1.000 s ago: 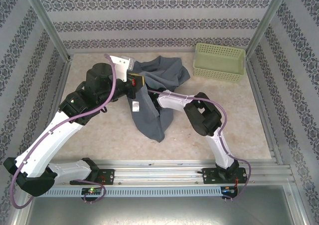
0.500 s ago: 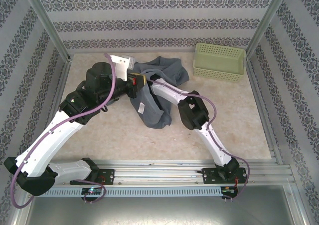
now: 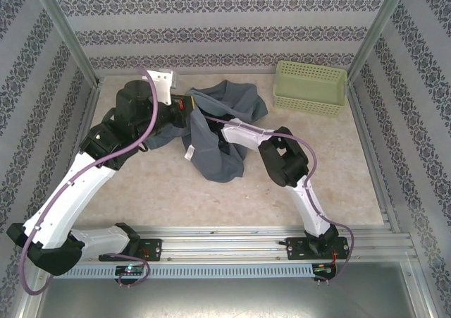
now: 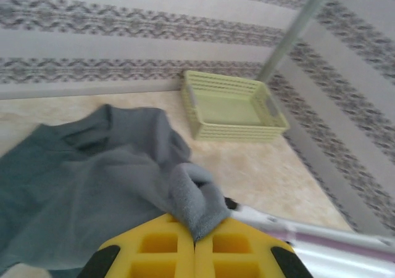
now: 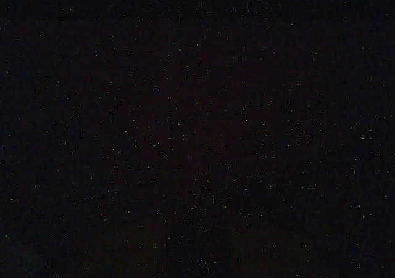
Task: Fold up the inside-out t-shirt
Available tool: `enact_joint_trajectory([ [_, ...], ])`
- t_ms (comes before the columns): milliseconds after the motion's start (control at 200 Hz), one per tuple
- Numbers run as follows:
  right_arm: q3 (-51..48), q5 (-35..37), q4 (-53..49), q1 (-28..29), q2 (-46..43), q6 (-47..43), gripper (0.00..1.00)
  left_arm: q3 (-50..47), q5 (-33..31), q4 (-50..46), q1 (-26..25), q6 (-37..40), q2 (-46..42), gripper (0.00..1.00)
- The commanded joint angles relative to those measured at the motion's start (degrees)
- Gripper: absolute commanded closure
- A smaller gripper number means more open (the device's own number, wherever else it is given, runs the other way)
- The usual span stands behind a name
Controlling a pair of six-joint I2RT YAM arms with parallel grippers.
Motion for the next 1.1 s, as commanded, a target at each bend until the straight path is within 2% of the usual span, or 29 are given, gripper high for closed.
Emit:
enact_joint_trajectory([
  [0,-7.57,-3.53,9.38,2.28,-4.51,-6.86,0.88,1.32,-2.77,-4.46,5.18,-1.25,1.25,1.0],
  [70,-13.9,-3.57,14.04,3.67,-8.9,-8.57,0.96,1.23,-2.74,-5.66,8.88,-2.52,2.22,1.0],
  [160,-22.69,-5.56,21.16,5.38,-14.45,-10.15,1.0,1.81,-2.35,-7.4,13.61,-4.1,4.57,1.0],
  [285,-34.19,-7.49,31.07,7.56,-21.82,-11.49,1.0,1.79,-1.95,-7.93,19.44,-4.97,8.84,1.0],
  [445,-44.27,-8.68,38.67,11.03,-29.32,-15.0,1.0,2.72,-1.14,-9.84,26.02,-7.44,16.44,1.0],
  [515,-48.53,-10.04,43.63,12.58,-32.65,-16.72,1.0,2.44,-2.21,-9.87,26.81,-7.85,20.01,1.0],
  [595,-52.67,-11.52,48.54,13.7,-36.17,-18.03,1.0,3.68,-0.06,-11.83,27.12,-7.69,25.64,1.0],
  [659,-54.75,-12.46,50.3,13.8,-38.58,-18.19,1.0,3.63,0.97,-12.51,27.14,-8.52,29.47,1.0],
  [794,-58.31,-13.03,52.89,13.8,-43.39,-19.23,1.0,-1.7,0.95,-7.17,27.09,-9.48,34.27,1.0],
  [914,-60.26,-13.09,53.53,13.6,-46.38,-20.14,1.0,0.0,0.78,-10.08,27.09,-7.49,41.61,1.0],
  [1099,-64.06,-15.12,57.01,11.48,-50.04,-17.14,1.0,-2.47,0.35,-9.58,27.01,-6.57,43.99,1.0],
])
